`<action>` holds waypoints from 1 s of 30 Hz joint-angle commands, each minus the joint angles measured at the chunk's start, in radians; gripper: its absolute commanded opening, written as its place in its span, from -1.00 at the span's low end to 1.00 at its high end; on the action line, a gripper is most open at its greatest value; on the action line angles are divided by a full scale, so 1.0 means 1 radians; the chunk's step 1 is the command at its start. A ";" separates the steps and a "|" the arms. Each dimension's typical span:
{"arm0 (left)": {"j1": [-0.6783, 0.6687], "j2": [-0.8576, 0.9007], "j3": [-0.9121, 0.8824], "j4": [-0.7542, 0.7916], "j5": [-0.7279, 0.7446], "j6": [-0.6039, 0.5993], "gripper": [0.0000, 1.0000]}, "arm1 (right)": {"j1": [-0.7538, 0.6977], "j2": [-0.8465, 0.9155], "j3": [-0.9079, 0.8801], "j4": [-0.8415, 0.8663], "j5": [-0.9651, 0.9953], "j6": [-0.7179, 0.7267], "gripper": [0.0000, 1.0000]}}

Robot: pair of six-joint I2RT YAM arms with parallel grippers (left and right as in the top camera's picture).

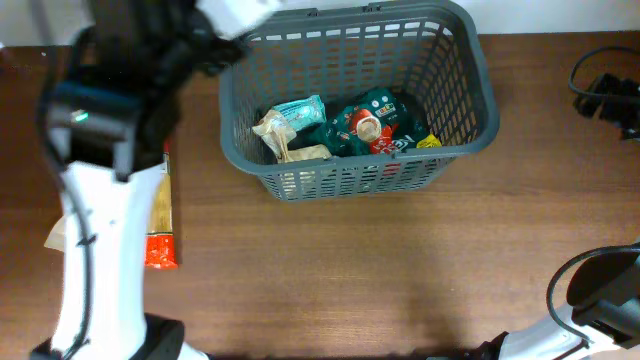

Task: Pack container
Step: 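Place the Kleenex stack along the back of the basket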

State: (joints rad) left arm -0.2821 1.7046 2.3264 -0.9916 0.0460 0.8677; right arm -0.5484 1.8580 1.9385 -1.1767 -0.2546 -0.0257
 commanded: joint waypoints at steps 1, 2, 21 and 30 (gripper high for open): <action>-0.060 0.091 -0.004 0.000 0.078 0.099 -0.96 | -0.003 -0.015 -0.005 0.000 0.004 0.005 0.98; -0.071 0.117 -0.004 -0.008 0.078 0.110 -0.96 | -0.003 -0.015 -0.005 0.000 0.004 0.005 0.98; -0.144 0.577 -0.004 -0.064 -0.059 0.120 -0.77 | -0.003 -0.015 -0.005 0.000 0.004 0.005 0.98; -0.153 0.473 0.184 -0.146 -0.237 -0.090 0.99 | -0.003 -0.015 -0.005 0.000 0.004 0.005 0.98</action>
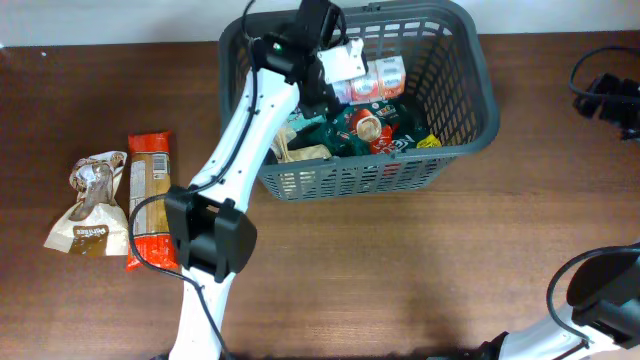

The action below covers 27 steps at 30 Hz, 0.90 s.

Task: Pack container
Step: 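Place the Kleenex stack along the back of the basket, then grasp the orange-and-tan packet with the left gripper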

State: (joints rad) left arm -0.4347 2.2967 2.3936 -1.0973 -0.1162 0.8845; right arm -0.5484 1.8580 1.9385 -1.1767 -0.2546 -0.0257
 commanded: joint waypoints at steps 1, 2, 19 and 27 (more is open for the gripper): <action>0.002 -0.146 0.140 -0.056 -0.086 -0.109 0.98 | -0.003 -0.015 -0.005 0.000 0.004 0.005 0.98; 0.008 -0.190 0.167 -0.071 -0.106 -0.116 0.99 | -0.003 -0.015 -0.005 0.000 0.004 0.005 0.98; 0.645 -0.651 -0.291 -0.271 0.111 -0.459 0.99 | -0.003 -0.015 -0.005 0.000 0.004 0.005 0.98; 0.737 -0.506 -0.869 -0.097 0.072 -0.564 0.99 | -0.003 -0.015 -0.005 0.000 0.004 0.005 0.98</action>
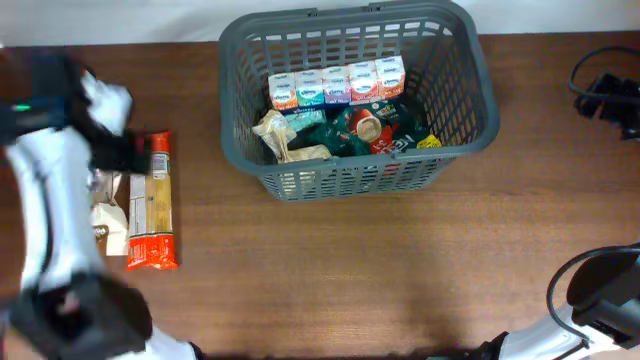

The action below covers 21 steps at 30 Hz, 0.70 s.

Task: Pack container
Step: 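Grasp the orange-and-tan packet with the left gripper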

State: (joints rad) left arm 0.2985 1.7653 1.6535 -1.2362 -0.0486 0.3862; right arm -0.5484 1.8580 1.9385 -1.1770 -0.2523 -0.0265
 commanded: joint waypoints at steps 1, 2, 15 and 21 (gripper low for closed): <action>0.004 0.063 -0.176 0.085 -0.020 -0.095 0.99 | -0.003 -0.015 -0.005 0.000 0.002 0.006 0.98; 0.004 0.087 -0.196 0.107 -0.027 -0.112 0.98 | -0.003 -0.015 -0.005 0.000 0.002 0.005 0.98; 0.004 0.335 -0.215 0.256 -0.027 -0.150 1.00 | -0.003 -0.015 -0.005 0.000 0.002 0.006 0.98; 0.003 0.364 -0.209 0.242 -0.018 -0.155 -0.96 | -0.003 -0.015 -0.005 0.000 0.002 0.006 0.98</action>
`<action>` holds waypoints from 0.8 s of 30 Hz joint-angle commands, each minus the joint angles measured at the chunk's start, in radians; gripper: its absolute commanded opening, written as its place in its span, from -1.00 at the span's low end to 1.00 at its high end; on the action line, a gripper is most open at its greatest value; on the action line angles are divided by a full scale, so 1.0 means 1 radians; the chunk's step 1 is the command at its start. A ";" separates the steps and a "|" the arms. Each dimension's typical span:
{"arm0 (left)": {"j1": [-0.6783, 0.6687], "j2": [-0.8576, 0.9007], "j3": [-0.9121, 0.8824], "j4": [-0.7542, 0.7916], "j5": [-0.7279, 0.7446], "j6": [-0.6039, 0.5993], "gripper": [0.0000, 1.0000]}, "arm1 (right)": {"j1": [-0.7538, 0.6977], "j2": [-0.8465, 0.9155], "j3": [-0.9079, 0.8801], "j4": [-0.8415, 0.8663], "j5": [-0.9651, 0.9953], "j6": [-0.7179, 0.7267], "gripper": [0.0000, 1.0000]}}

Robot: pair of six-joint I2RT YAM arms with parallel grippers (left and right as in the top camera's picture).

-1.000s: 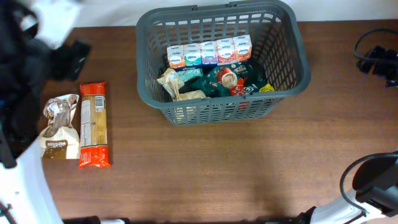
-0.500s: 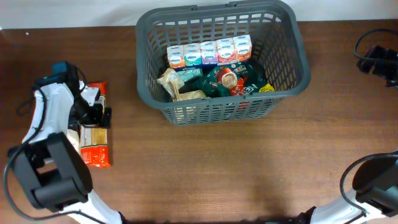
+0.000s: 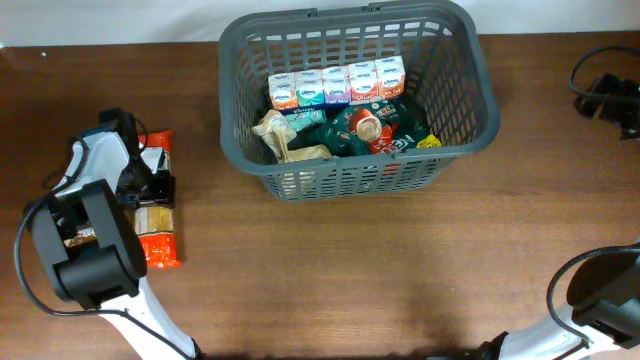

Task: Pack container
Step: 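Grasp the orange-and-tan packet with the left gripper, then lay the orange packet in the basket in front of the tissues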

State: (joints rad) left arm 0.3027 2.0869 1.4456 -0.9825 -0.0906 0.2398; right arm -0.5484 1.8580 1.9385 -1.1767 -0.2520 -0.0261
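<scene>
A grey slatted basket [image 3: 482,95] stands at the back middle of the table. It holds a row of small cartons [image 3: 337,84] along its far side, with green snack packets [image 3: 378,127] and a beige bag [image 3: 281,136] in front of them. Left of the basket lies a long orange-and-clear pasta package [image 3: 158,238]. My left gripper [image 3: 149,178] is down on the package's upper half. Its black body hides the fingers, so the jaws cannot be read. The right gripper is out of view.
Part of the right arm [image 3: 600,295] shows at the bottom right corner. A black cable and plug [image 3: 605,95] lie at the right edge. The left arm's base [image 3: 88,250] covers the table left of the package.
The left arm was a blur above the packages at the left. Now it is still, with its gripper lowered onto the upper half of the pasta package. The basket's contents are unchanged.
At first the basket held no cartons and the left arm was over the left side. Then the left gripper was in the basket with the row of cartons. Later the cartons lay in the basket with the arm back at the left, now on the pasta package.
</scene>
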 commanded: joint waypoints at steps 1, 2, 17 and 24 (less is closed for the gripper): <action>-0.003 0.041 0.011 -0.031 0.023 -0.012 -0.96 | -0.003 -0.015 -0.005 0.000 0.002 0.005 0.98; -0.003 0.040 0.027 -0.051 0.023 -0.011 -0.97 | -0.003 -0.015 -0.005 0.000 0.002 0.005 0.98; -0.060 0.028 1.268 -0.616 0.027 0.110 -0.96 | -0.003 -0.015 -0.005 0.000 0.002 0.005 0.98; -0.271 0.026 1.676 -0.558 0.306 0.481 -0.96 | -0.003 -0.015 -0.005 0.000 0.002 0.005 0.99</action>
State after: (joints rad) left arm 0.1589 2.1601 2.9879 -1.5841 0.0090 0.4667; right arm -0.5484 1.8580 1.9377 -1.1767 -0.2520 -0.0261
